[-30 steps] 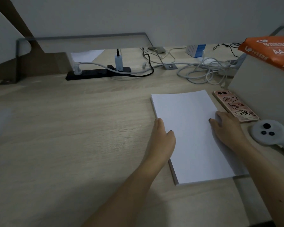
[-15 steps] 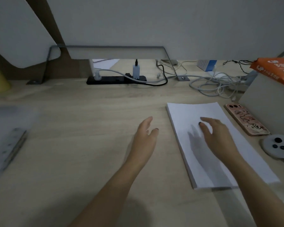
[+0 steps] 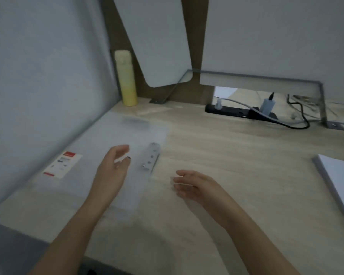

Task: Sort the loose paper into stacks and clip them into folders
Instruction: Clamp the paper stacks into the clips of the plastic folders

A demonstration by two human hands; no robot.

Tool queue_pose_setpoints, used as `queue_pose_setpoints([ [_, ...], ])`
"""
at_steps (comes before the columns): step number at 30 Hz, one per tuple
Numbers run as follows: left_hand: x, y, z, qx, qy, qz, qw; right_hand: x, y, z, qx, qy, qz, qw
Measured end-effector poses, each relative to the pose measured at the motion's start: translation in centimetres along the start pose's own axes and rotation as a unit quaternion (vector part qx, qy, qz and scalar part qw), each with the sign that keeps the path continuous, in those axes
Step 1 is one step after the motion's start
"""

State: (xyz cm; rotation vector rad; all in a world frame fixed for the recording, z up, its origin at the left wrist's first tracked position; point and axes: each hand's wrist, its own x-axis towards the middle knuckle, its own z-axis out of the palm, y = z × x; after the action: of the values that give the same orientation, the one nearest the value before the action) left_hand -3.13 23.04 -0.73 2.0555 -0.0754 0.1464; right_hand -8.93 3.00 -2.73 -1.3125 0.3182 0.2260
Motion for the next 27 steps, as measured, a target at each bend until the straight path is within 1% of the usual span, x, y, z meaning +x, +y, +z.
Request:
queue_pose_setpoints([
  [1,0.6,-1.9,-2.9,0.059,0.026,-0.005,0.998,0.9,0.5,2.4,-0.003,-0.003,0.013,1.0],
  [2,1.2,-2.9,-3.9,0.12,0.037,-0.005,0.992,1.1,0.9,2.8,-0.01,0.008,0.018,1.0],
  [4,2.2,-5.3,-7.0,0.217,0.066,-0.035,0.973,1.5,1.6,4.9,-0.049,0.005,0.023,0.999],
  [5,2.6,-6.4,-8.3,0.248,0.071,-0.056,0.965,1.6,1.9,5.7,-0.061,0.005,0.024,0.998],
  [7,3.0,-7.6,-9.8,0.272,0.062,-0.102,0.955,1.9,2.4,6.8,-0.057,0.003,0.02,0.998],
  [9,3.0,-8.3,-10.4,0.268,0.047,-0.127,0.954,2.2,2.8,7.9,-0.049,-0.002,0.019,0.999],
  [14,1.1,-7.8,-9.1,0.256,0.045,-0.076,0.963,2.2,2.6,8.8,-0.049,0.0,-0.019,0.999],
  [18,-0.7,-6.9,-7.2,0.236,0.037,-0.067,0.969,2.1,2.3,7.4,-0.088,0.093,-0.047,0.991],
  [21,-1.6,-5.9,-5.4,0.205,0.018,-0.052,0.977,1.2,2.2,4.6,-0.115,0.132,-0.068,0.982],
  [27,-2.7,-3.1,0.0,0.148,-0.07,0.031,0.986,-4.9,1.2,-4.3,-0.081,0.184,-0.09,0.975],
])
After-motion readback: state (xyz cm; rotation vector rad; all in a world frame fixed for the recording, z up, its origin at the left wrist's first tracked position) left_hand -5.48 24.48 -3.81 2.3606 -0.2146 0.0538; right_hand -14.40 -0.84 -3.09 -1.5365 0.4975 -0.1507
